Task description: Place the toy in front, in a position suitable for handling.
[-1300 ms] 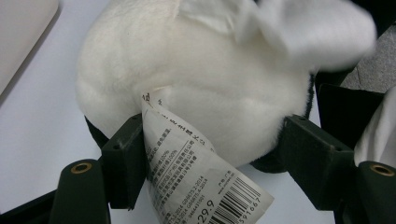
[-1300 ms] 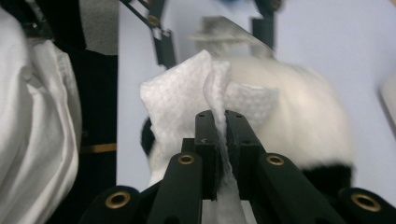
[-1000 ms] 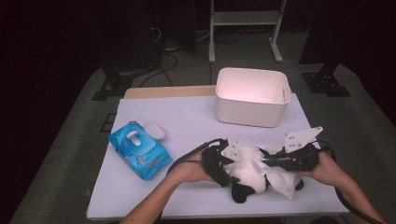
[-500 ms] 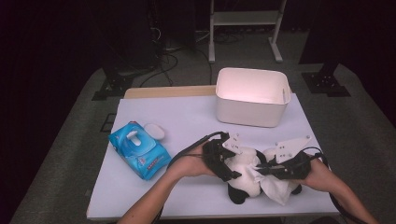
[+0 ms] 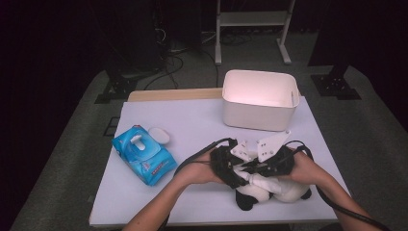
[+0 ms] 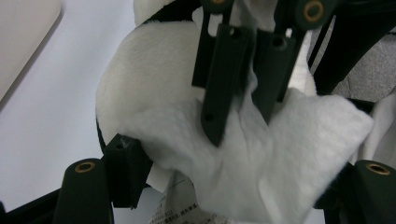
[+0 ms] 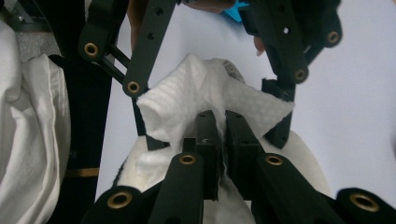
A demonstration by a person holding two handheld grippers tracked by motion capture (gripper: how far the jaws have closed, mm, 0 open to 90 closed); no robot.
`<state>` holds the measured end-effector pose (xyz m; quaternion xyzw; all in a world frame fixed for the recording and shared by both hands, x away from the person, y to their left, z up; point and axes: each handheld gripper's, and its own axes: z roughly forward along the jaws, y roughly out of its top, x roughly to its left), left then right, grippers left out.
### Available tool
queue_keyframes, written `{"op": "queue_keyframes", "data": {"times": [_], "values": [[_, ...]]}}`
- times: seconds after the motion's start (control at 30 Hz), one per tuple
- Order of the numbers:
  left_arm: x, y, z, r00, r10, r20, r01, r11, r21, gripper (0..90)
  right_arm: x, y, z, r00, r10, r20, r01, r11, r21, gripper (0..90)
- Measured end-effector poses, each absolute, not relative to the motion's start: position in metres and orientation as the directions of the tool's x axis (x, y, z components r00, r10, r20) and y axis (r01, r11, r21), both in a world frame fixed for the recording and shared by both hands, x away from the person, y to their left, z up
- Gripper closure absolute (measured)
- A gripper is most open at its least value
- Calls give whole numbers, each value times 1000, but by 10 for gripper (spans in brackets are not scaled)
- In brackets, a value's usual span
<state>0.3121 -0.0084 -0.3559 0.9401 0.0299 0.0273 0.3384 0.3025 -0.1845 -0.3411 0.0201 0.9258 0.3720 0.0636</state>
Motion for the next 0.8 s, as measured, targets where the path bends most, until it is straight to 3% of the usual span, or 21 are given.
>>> {"op": "queue_keyframes", "data": {"times": [0.43,0.8], "values": [[312,-10,-355,997,68,40,28,-779,627,293,310,-254,-349,-969,243,-51,140,705,695,842],[314,-7,-348,997,74,30,38,-771,635,274,310,-260,-355,-965,261,-20,175,702,691,847]]}}
